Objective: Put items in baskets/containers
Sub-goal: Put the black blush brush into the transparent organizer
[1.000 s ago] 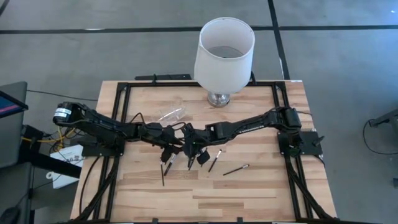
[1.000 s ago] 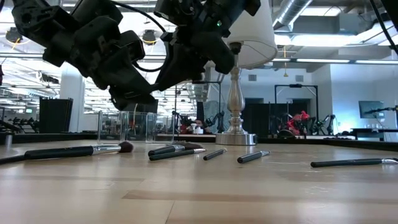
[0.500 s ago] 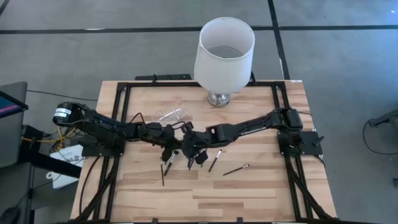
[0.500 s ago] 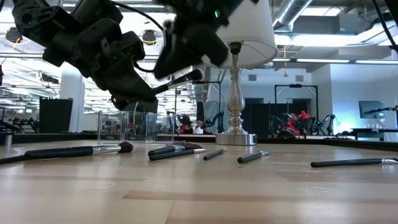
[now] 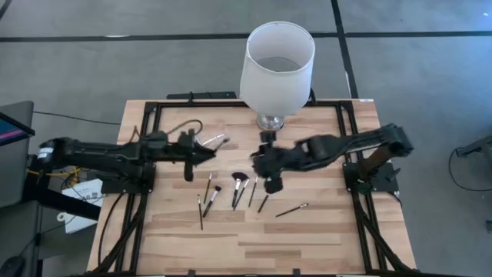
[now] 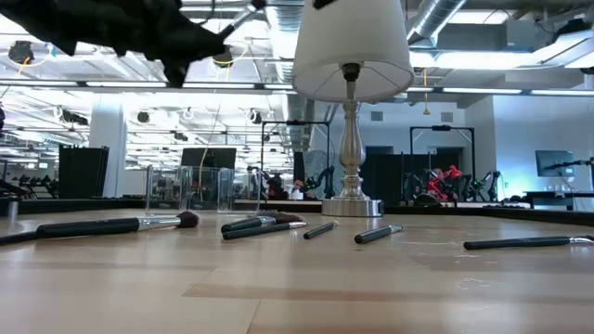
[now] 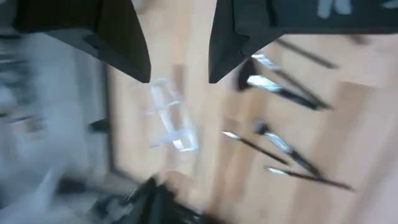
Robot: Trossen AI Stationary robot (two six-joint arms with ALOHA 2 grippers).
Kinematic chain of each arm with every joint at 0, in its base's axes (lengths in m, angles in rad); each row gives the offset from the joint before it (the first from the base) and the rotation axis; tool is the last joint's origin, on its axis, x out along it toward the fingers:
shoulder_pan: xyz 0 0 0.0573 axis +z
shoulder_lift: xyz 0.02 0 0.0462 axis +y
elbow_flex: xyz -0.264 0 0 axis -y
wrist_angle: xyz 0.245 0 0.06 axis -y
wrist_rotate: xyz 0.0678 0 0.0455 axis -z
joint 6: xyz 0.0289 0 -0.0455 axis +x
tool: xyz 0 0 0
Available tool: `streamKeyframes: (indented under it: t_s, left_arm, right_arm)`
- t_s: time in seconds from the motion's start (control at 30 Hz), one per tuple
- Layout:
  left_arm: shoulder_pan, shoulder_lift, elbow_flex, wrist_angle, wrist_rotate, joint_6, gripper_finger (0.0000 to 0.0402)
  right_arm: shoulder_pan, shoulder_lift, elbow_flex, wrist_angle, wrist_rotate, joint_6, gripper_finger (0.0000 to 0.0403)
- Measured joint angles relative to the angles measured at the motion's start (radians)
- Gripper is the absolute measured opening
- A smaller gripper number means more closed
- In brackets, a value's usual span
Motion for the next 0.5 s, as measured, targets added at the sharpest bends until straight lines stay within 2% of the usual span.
streamKeyframes:
  t_s: [0.1,0.2,0.3,0.37,0.5]
  left_arm:
    - [0.014,-0.031,0.0,-0.004,0.011,0.066,0.004]
    - [0.006,-0.022,0.0,-0.004,0.017,0.099,0.0043]
    - [0.001,-0.001,-0.001,-0.001,0.017,0.102,0.0045]
    - [0.002,0.008,-0.001,-0.005,0.017,0.102,0.0041]
    - [0.002,0.018,-0.001,0.004,0.02,0.102,0.004]
  right_arm:
    - [-0.072,-0.061,-0.178,0.229,-0.052,0.004,0.0144]
    - [-0.148,-0.067,-0.369,0.618,-0.089,-0.047,0.0144]
    - [-0.213,-0.017,-0.492,1.021,-0.203,-0.066,0.0147]
    - [-0.242,0.034,-0.518,1.235,-0.287,-0.06,0.0148]
    - [-0.276,0.128,-0.514,1.487,-0.455,-0.021,0.0148]
